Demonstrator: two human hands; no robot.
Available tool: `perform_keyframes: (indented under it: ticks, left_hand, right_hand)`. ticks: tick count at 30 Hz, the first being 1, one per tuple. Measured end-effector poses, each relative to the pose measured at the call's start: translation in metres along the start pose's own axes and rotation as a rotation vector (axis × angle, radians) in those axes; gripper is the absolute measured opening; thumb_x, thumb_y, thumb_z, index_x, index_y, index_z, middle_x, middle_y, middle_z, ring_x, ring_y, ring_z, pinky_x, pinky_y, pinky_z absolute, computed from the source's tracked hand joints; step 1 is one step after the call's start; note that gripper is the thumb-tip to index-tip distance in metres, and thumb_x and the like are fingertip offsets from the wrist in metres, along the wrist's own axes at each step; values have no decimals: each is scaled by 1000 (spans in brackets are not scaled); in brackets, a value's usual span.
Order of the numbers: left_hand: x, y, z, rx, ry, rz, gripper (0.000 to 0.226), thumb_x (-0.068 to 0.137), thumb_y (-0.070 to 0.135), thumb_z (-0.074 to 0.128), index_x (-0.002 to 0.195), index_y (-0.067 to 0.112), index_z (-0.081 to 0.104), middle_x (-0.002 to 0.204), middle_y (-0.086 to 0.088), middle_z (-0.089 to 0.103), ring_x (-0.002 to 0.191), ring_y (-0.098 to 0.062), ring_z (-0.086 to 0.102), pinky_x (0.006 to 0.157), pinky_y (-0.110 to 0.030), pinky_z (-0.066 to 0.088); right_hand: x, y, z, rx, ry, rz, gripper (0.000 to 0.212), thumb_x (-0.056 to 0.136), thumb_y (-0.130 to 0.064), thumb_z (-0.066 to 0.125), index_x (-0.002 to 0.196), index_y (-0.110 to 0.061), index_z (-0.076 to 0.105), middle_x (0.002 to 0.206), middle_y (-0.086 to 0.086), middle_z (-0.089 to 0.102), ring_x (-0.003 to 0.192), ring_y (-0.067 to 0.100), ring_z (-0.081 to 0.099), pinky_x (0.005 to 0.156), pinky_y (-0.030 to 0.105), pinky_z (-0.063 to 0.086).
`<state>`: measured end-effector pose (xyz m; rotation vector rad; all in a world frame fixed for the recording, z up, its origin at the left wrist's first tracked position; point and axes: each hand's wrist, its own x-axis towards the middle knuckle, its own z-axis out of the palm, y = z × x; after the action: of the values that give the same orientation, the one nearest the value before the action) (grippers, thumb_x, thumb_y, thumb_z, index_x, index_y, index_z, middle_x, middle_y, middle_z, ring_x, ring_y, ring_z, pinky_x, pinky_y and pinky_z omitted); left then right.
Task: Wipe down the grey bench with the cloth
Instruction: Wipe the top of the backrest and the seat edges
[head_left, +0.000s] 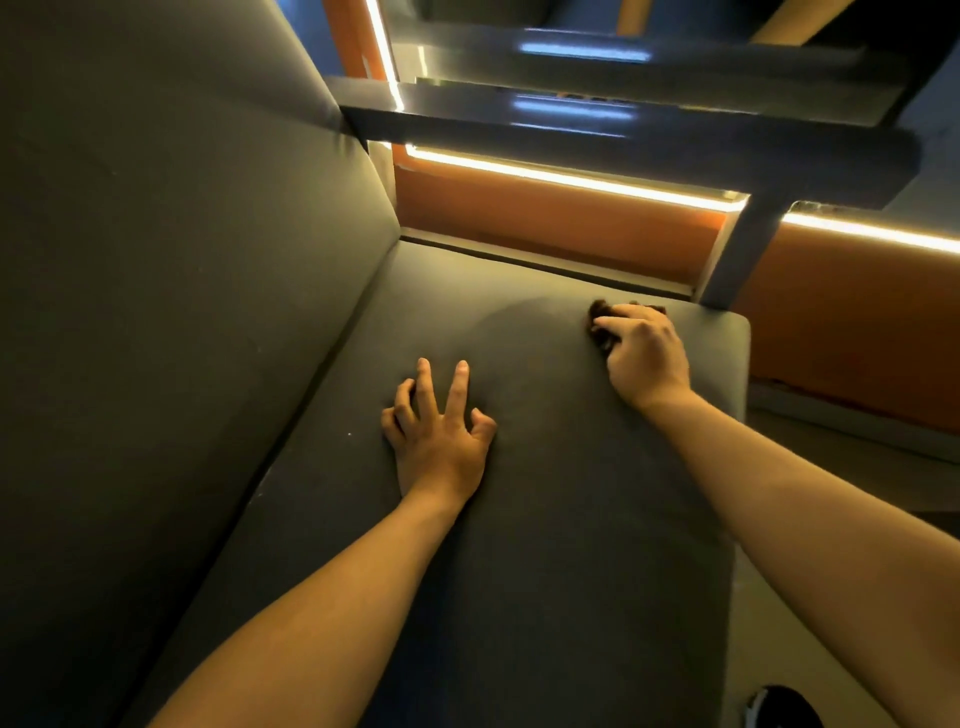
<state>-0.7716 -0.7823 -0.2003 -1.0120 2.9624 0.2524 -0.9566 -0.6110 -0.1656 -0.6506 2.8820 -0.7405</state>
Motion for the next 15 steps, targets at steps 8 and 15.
perform_keyframes:
  ticks: [8, 15]
  left_hand:
    - [9, 36, -23, 39, -103, 138, 61, 102, 30, 38, 159, 30, 19, 168, -9, 10, 150, -32, 10, 120, -53, 13]
    - [-4, 126, -1, -227, -145, 261, 60, 103, 49, 37, 158, 32, 21, 167, 0, 12, 146, -24, 9, 119, -53, 15]
  right_hand:
    - [-4, -13, 1, 130, -51, 100, 46, 97, -3, 49, 142, -9, 58, 155, 14, 46, 147, 31, 34, 124, 35, 14]
    - [5, 14, -9, 61, -119, -153, 41, 102, -6, 49, 141, -13, 61, 153, 10, 50, 146, 29, 38, 124, 43, 26]
